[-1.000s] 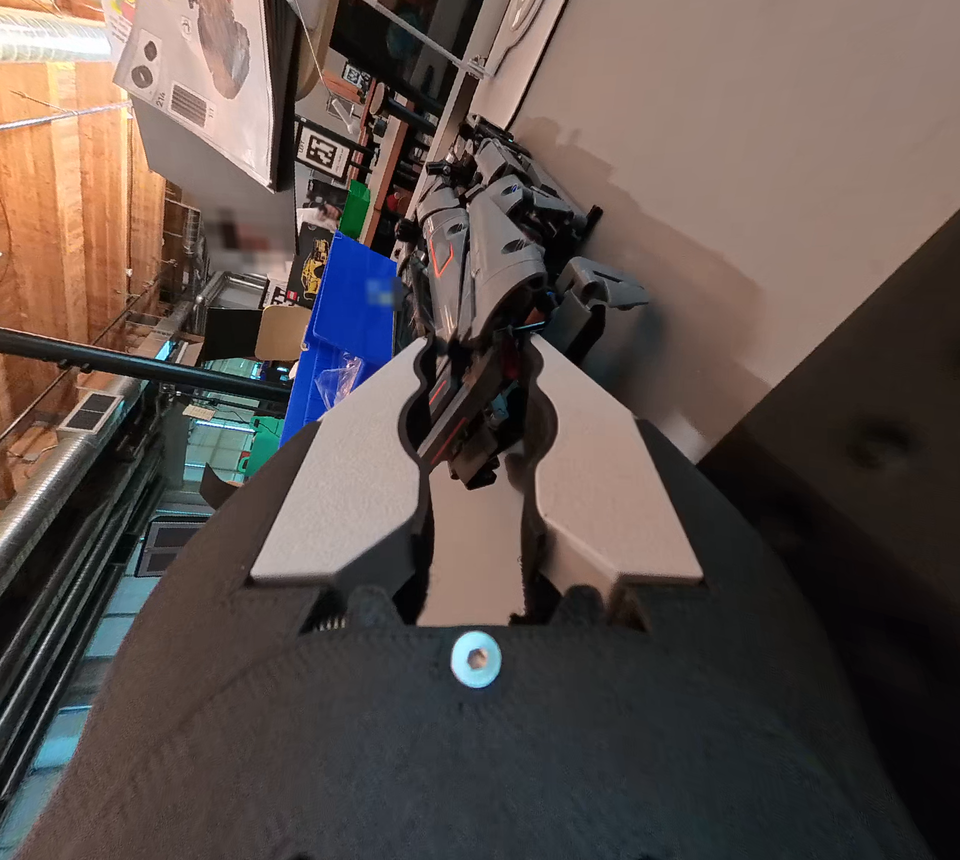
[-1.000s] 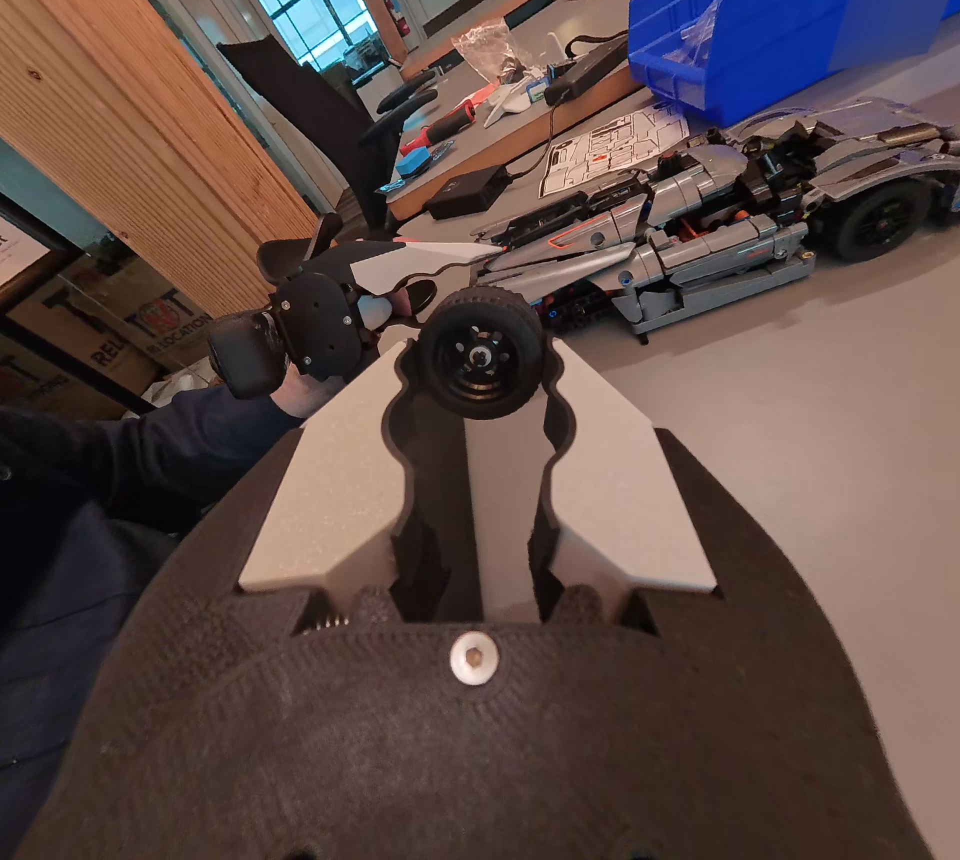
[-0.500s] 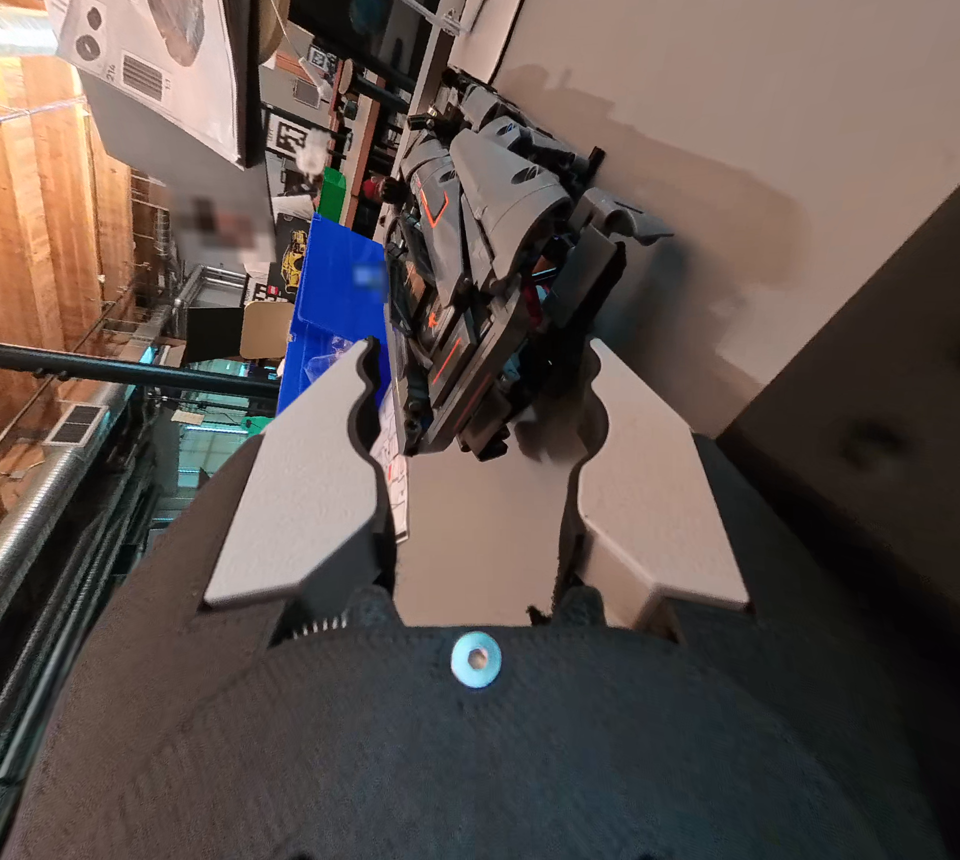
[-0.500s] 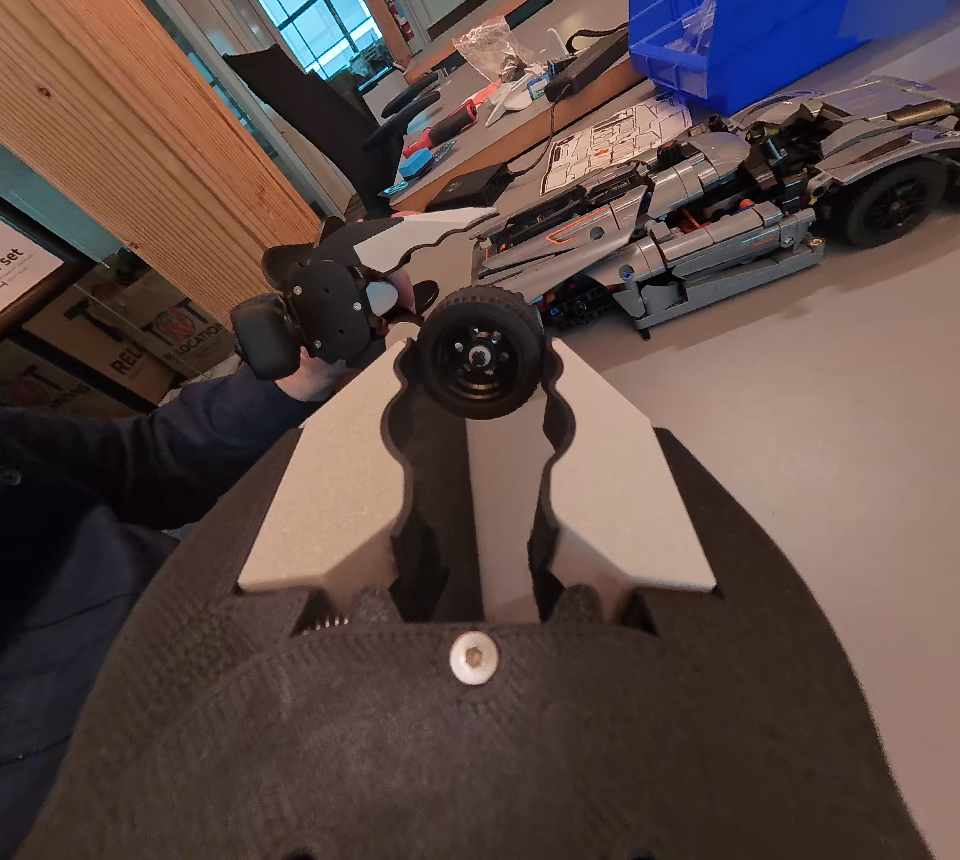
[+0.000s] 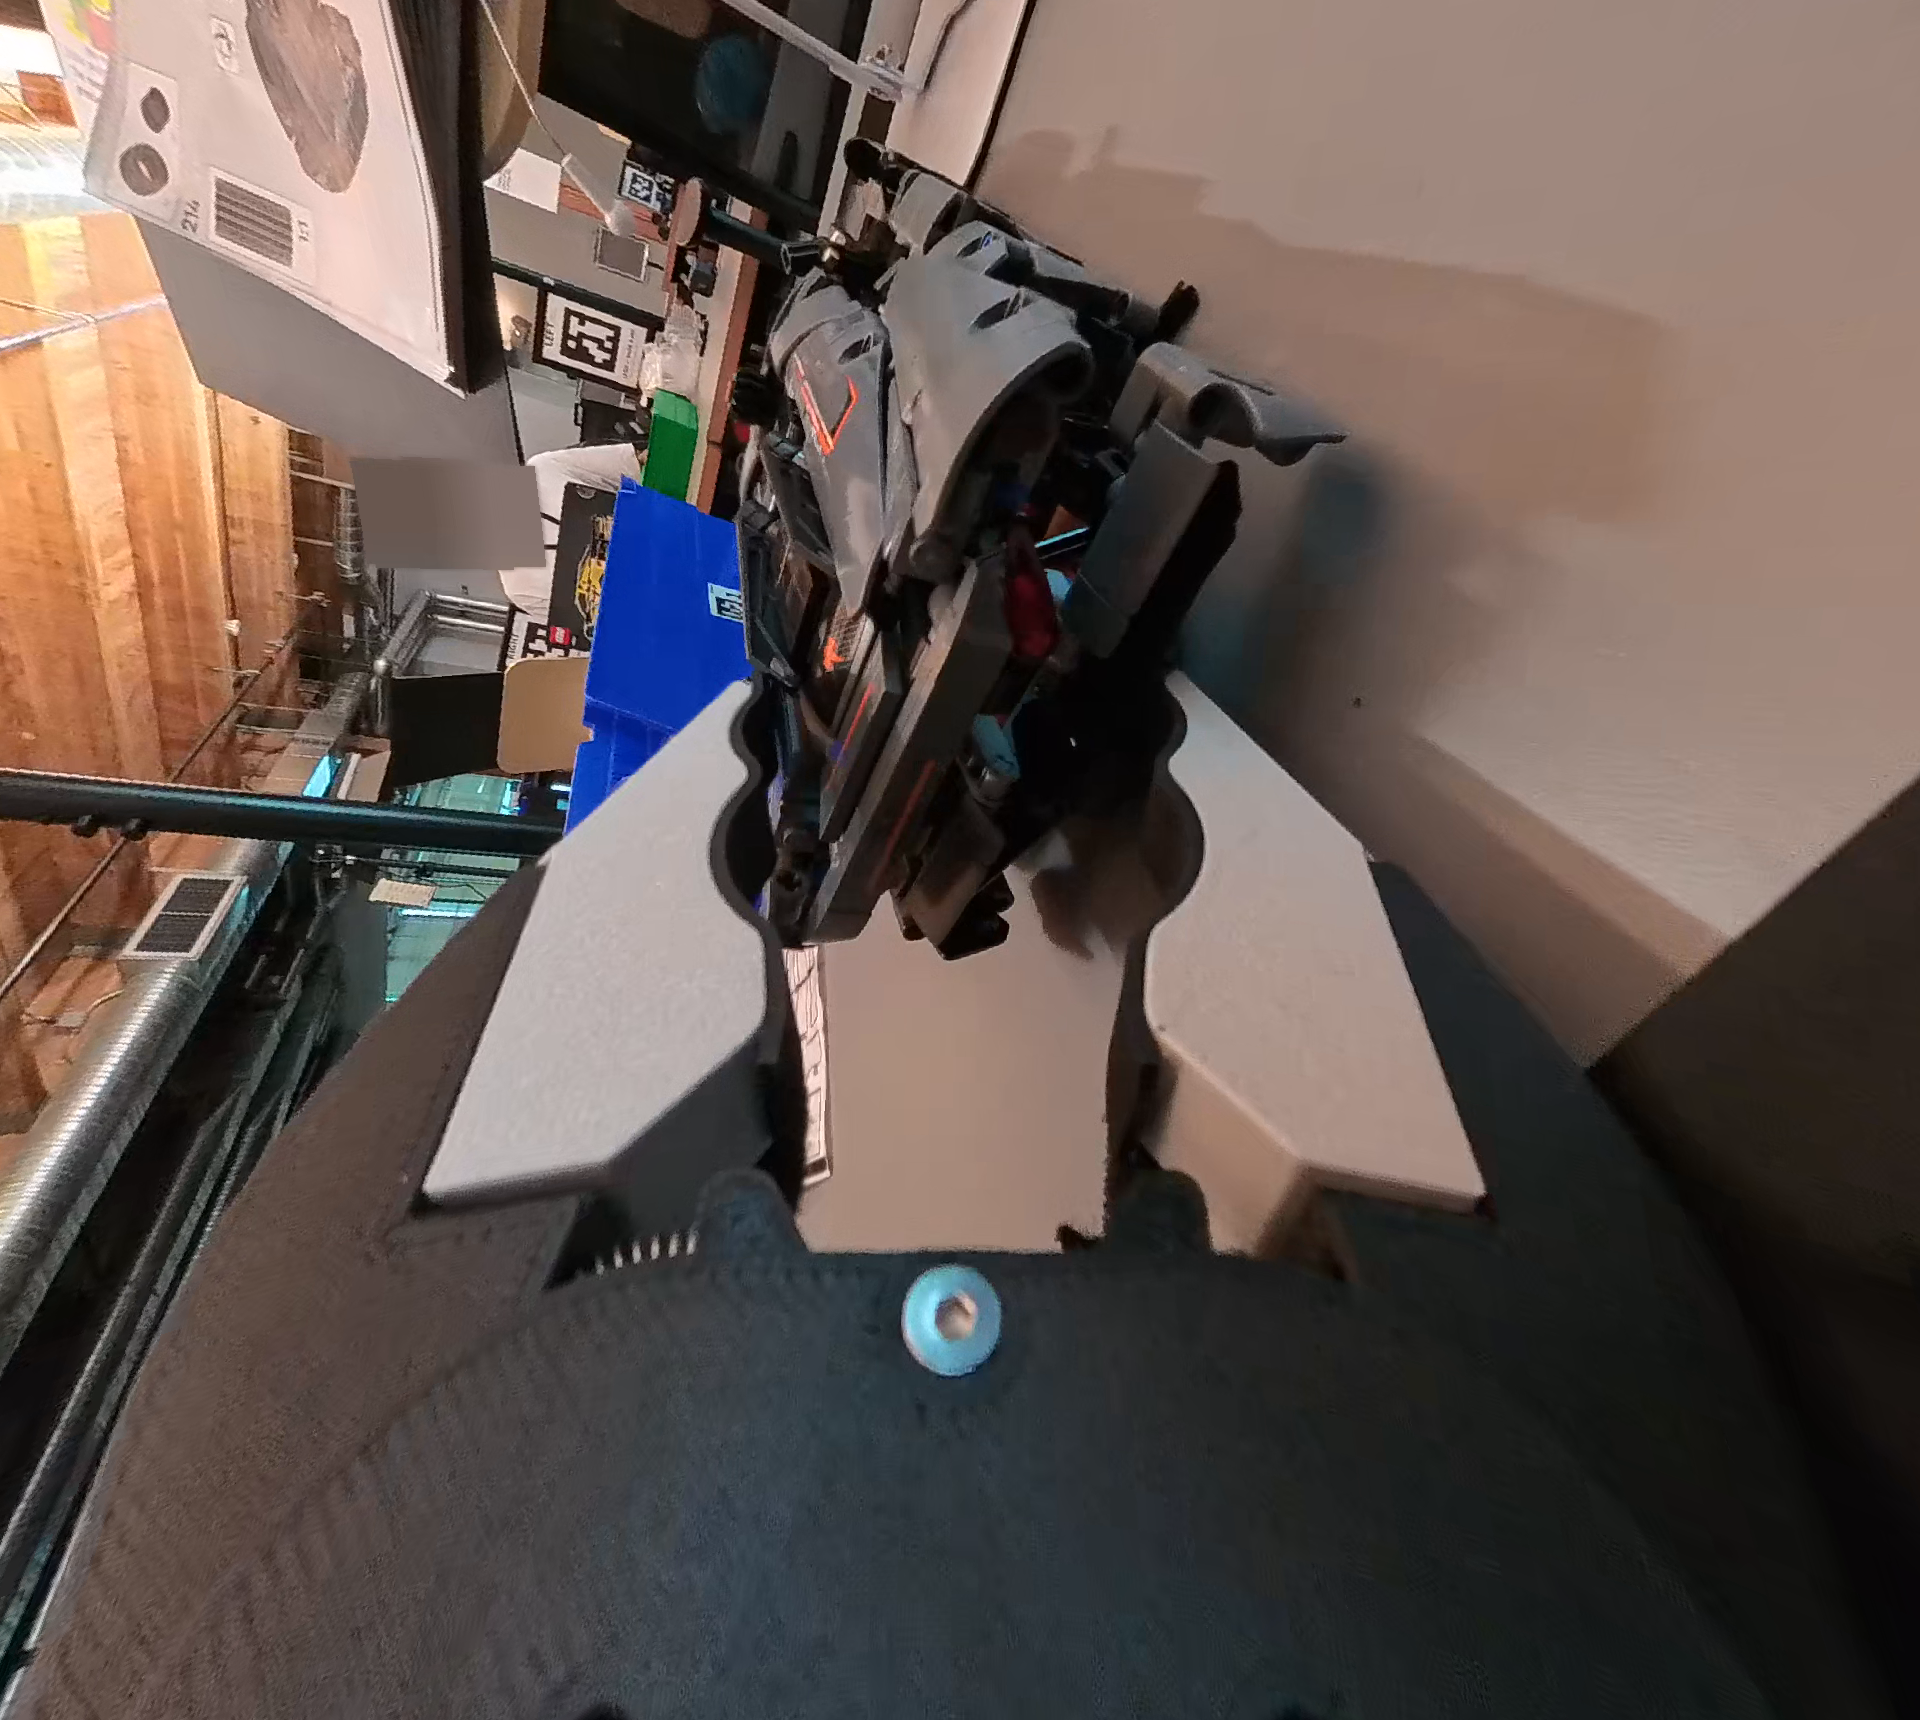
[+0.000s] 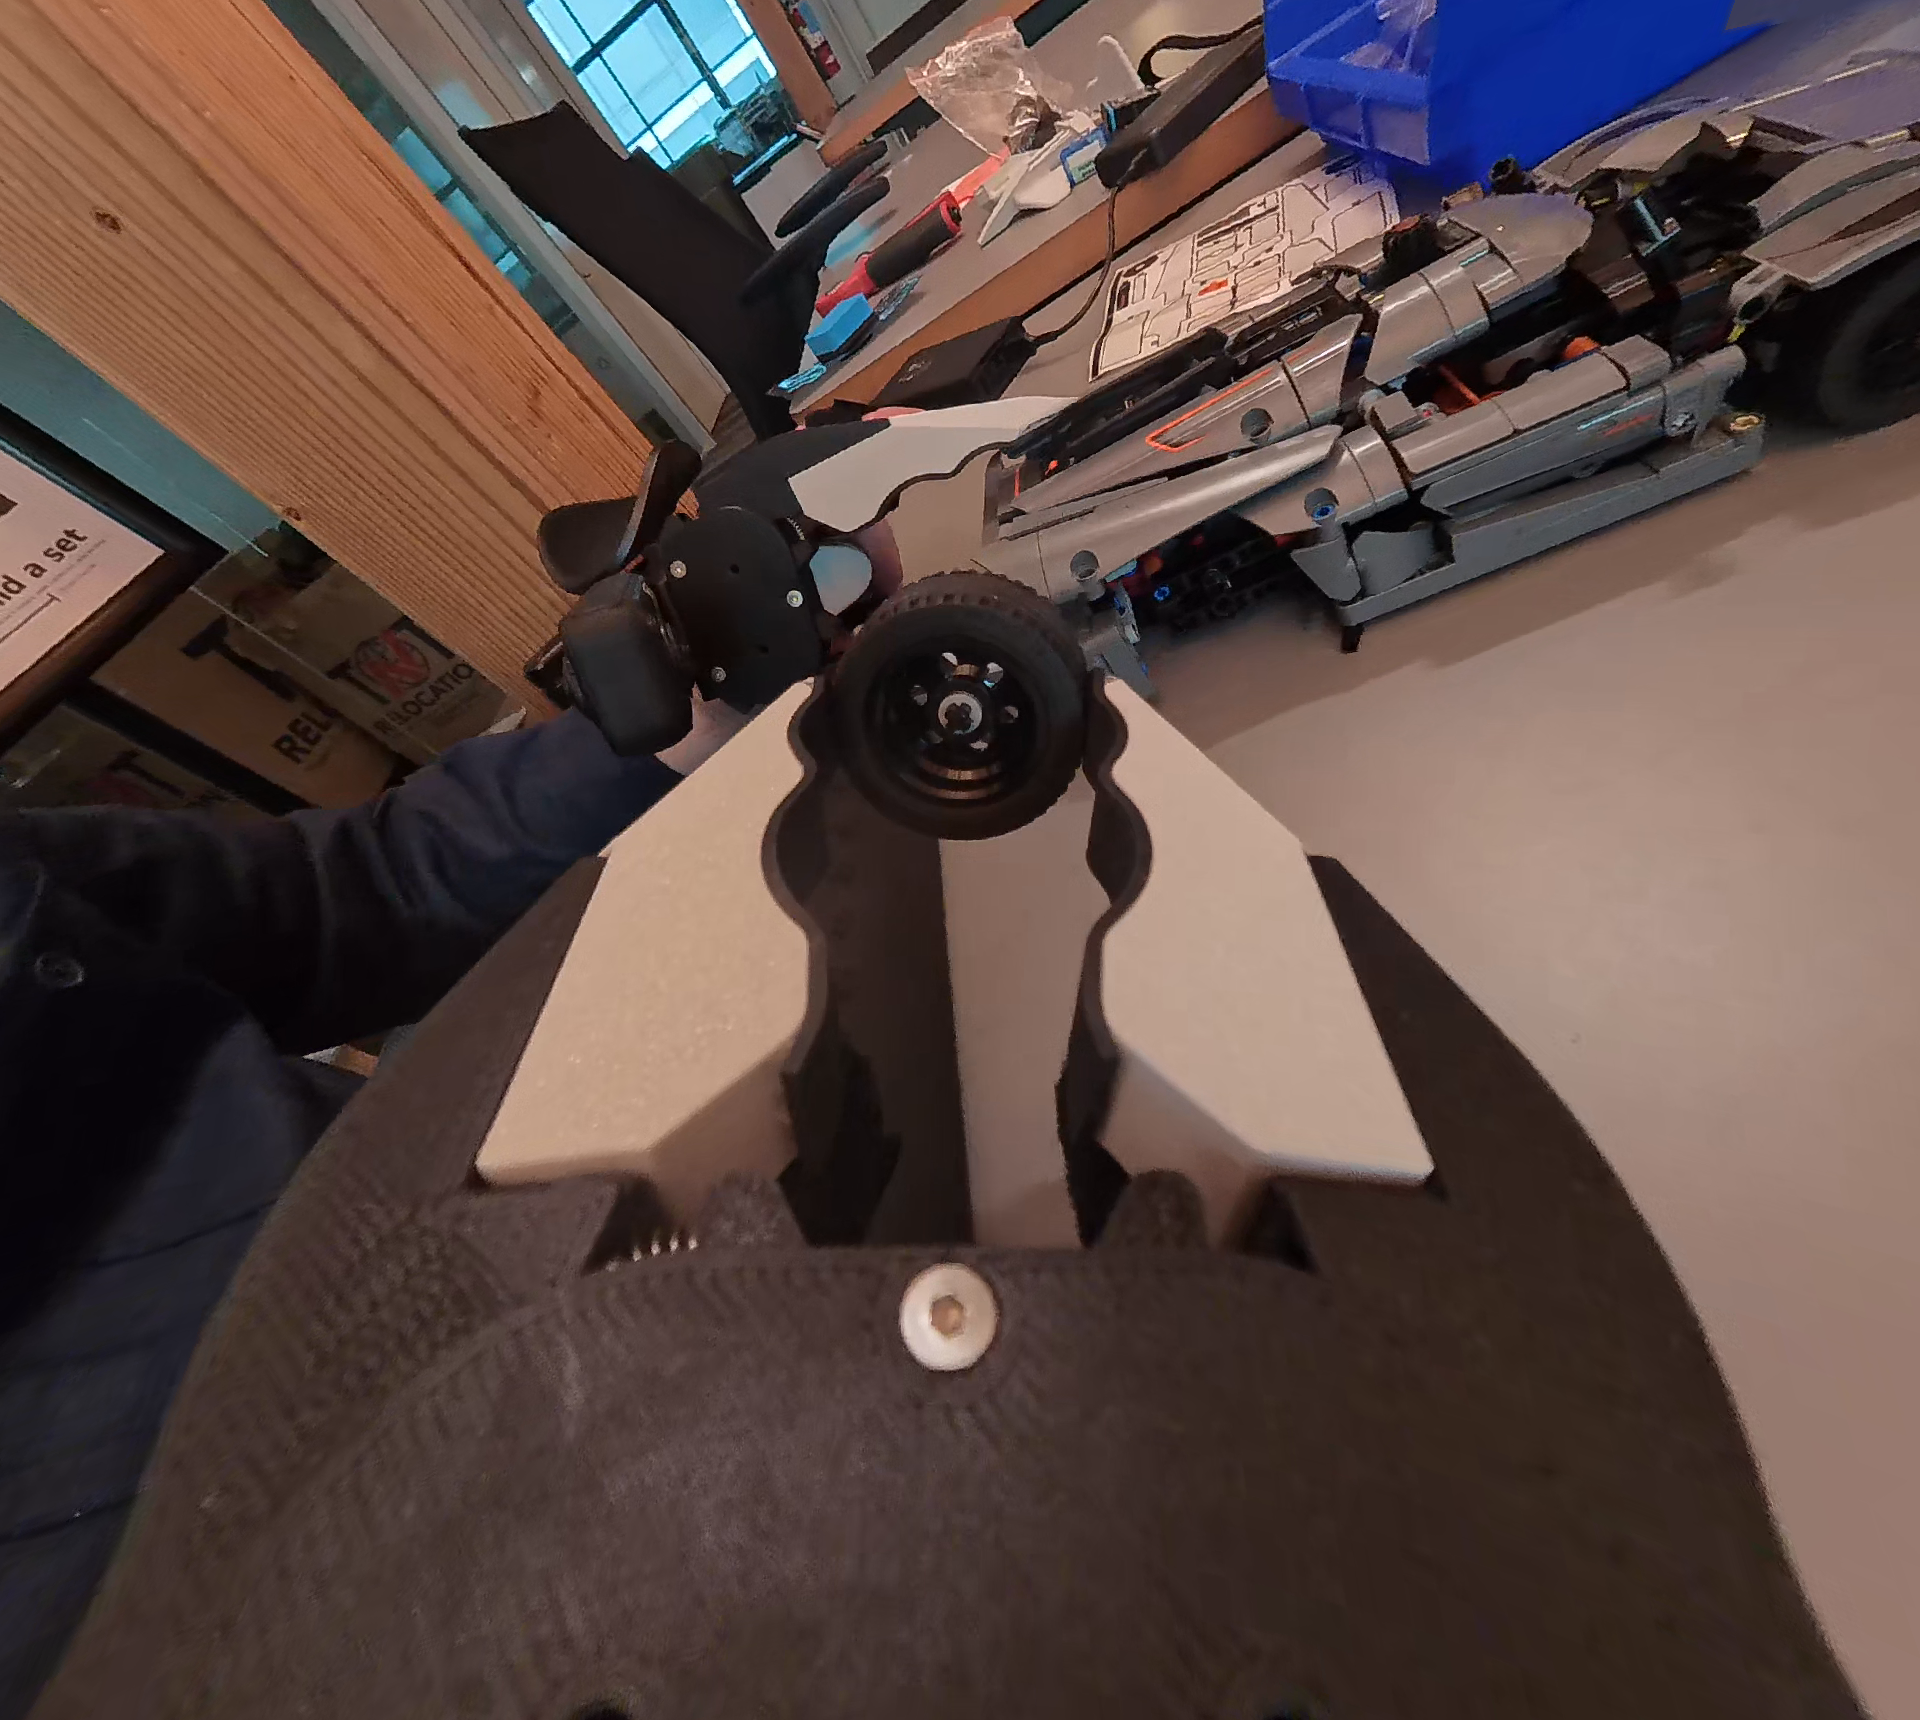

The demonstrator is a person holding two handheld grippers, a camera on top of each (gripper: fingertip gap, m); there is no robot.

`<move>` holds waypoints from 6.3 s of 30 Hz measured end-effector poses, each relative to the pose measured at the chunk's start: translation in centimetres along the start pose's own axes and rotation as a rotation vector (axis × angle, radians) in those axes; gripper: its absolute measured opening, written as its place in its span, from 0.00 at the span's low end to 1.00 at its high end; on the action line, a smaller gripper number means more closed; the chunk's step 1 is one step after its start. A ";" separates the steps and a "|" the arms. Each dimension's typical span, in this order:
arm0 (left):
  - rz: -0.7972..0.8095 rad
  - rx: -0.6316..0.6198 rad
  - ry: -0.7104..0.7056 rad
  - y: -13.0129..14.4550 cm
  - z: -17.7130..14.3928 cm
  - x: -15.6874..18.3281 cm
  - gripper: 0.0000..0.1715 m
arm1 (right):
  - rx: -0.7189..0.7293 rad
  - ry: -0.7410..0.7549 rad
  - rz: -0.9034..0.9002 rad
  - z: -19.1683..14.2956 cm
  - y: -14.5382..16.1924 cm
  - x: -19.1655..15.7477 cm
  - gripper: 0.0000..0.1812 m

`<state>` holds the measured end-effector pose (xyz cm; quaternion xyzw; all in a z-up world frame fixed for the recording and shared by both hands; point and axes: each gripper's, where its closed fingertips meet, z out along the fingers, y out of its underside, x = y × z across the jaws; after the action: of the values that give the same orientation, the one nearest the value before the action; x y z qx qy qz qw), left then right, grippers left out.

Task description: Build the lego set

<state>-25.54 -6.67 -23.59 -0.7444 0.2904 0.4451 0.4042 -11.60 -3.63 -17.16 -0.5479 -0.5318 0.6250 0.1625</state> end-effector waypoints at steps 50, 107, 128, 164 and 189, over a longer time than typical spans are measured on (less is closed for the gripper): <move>-0.048 0.022 0.013 -0.7 1.9 -4.2 0.34 | -0.010 -0.045 0.743 9.6 -1.3 9.5 0.25; -0.080 0.003 0.020 0.7 3.0 -4.3 0.33 | -0.285 0.120 0.417 8.6 0.4 9.6 0.26; -0.100 -0.005 0.008 1.6 2.5 -4.6 0.34 | -0.436 0.369 -0.107 8.9 -0.8 13.4 0.35; -0.319 -0.008 0.050 1.7 1.7 -4.7 0.32 | -0.385 0.518 -0.254 11.3 -3.0 14.0 0.18; -0.789 0.012 0.125 5.4 1.5 -7.1 0.30 | -0.344 0.475 -0.415 16.3 -8.4 11.8 0.15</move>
<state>-33.54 -7.57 -19.44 -0.8220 0.0087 0.2079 0.5301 -32.91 0.94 -18.84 -0.5776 -0.6765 0.3352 0.3104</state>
